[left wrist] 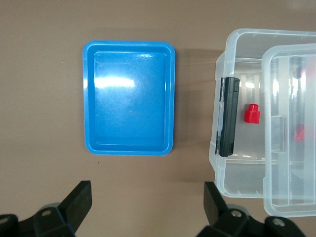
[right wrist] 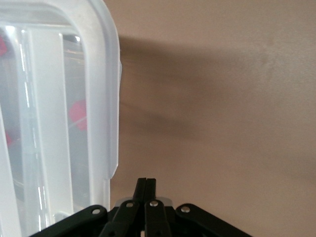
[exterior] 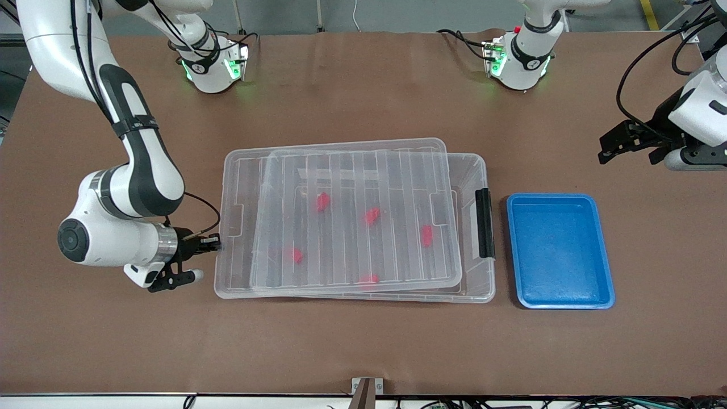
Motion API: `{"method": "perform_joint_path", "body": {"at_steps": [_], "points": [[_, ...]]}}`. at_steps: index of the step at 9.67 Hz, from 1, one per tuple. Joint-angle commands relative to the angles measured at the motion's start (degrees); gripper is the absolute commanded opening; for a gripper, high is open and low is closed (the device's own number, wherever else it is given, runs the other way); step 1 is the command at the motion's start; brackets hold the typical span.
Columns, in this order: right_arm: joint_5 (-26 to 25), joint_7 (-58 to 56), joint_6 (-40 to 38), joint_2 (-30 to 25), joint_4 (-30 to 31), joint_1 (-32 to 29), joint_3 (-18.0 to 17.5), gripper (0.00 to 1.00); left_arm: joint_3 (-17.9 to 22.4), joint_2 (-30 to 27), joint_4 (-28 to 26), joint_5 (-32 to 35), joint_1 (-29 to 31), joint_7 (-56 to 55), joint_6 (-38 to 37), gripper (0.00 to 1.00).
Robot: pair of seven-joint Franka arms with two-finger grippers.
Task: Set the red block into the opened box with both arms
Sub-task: 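Push the clear lid back over the box with the right gripper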
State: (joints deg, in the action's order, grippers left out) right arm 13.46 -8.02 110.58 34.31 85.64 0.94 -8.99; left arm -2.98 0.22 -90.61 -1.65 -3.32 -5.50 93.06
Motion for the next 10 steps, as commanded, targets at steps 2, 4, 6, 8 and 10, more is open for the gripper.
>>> {"method": "perform_joint_path", "body": {"at_steps": [2, 4, 6, 8, 10], "points": [[0.86, 1.78, 0.33, 1.38, -1.35, -0.24, -1.21, 0.00, 0.08, 1.28, 0.26, -0.55, -0.11, -0.04, -1.30, 1.00], [0.87, 1.78, 0.25, 1.38, -1.35, -0.32, -1.21, 0.01, 0.08, 1.28, 0.09, -0.63, -0.20, -0.04, -1.30, 1.00], [0.52, 1.69, -0.01, 1.29, -1.52, -0.85, -1.12, 0.04, -0.01, 1.28, -0.26, -0.63, -0.20, -0.04, -1.48, 1.00], [0.16, 1.52, -2.11, 0.41, -3.10, -3.21, -0.86, 0.09, 0.08, 1.36, -0.27, -0.63, -0.20, -0.04, -1.48, 1.00], [-0.01, 3.00, -8.33, -2.55, -5.30, -4.19, 0.63, 0.09, -0.01, 1.28, -0.18, -0.63, -0.11, 0.14, -1.48, 1.00]]}}
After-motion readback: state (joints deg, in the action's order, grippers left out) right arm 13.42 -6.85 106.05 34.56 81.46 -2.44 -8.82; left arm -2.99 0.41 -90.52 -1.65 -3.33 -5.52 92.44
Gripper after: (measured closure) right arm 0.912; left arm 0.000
